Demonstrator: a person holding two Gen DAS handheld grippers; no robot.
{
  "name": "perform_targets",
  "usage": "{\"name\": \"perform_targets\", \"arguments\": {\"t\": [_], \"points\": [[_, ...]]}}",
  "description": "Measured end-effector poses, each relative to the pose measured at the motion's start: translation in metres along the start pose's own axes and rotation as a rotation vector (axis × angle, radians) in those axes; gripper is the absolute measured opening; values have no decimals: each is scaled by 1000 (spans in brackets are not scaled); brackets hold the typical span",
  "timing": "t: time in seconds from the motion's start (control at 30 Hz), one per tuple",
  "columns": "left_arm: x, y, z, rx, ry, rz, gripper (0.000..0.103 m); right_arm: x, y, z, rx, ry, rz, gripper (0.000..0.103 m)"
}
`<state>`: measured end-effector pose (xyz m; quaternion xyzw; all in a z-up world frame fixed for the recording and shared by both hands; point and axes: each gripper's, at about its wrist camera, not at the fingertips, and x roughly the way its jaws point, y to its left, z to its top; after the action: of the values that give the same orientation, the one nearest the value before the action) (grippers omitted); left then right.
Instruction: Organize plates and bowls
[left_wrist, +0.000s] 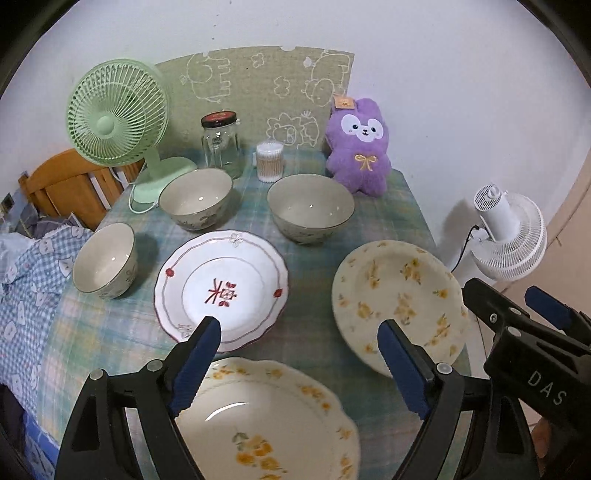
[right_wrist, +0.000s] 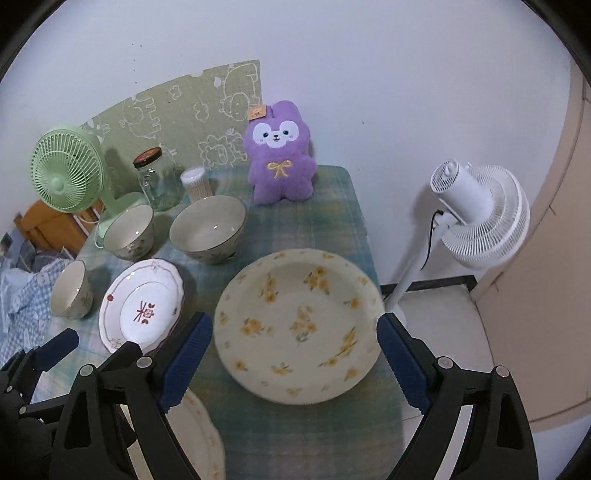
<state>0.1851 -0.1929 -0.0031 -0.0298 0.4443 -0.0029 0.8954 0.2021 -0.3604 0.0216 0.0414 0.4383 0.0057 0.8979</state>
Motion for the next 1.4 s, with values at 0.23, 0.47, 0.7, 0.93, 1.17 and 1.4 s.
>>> {"name": "perform_targets", "arguments": {"t": [0.23,0.47,0.7,0.93,1.17,1.4], "points": [[13,-30,12,12,-17,19,87,17,-30,14,7,6,3,92],[43,-52,19,37,-18,29,82,49,-47,21,-11,34,16,89],[90,-57,15,10,40,55,77,96,-56,19,-25,85,9,82],[128,-52,2,-21,111,68,67,137,-60,10,-35,154,2,78],[151,-54,-5,-26,185,39,48,161,-62,6,-59,209,-15,71],[160,-64,-3,-11,205,32,47,171,-71,8,-64,235,-22,66]]}}
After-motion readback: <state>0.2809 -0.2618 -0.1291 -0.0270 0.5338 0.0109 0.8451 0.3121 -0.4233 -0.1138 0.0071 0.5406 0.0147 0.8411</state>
